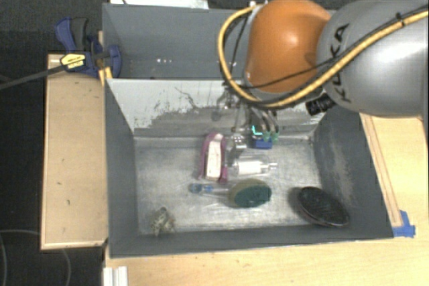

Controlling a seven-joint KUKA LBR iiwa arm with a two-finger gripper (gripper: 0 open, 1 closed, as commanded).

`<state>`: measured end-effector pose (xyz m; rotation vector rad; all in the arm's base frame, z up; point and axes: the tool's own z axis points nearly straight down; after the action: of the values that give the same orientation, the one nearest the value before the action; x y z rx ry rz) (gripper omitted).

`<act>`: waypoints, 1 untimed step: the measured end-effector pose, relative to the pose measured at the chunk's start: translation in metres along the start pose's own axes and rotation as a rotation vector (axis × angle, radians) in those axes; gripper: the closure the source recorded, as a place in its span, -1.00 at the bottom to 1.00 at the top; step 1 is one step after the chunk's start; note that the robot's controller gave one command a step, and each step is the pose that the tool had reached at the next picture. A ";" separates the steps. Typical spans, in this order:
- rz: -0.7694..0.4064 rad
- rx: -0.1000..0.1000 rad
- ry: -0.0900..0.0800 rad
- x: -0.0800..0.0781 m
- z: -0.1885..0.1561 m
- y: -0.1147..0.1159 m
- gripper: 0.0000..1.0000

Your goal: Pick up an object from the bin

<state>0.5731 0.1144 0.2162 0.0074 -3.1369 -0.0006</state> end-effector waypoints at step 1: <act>-0.450 0.000 -0.031 0.030 0.119 -0.009 -1.00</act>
Offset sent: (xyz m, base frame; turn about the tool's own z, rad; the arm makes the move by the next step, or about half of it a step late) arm -0.0406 -0.0118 -0.1382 -0.4566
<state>0.5427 0.1054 0.0969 0.7139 -3.0859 -0.0020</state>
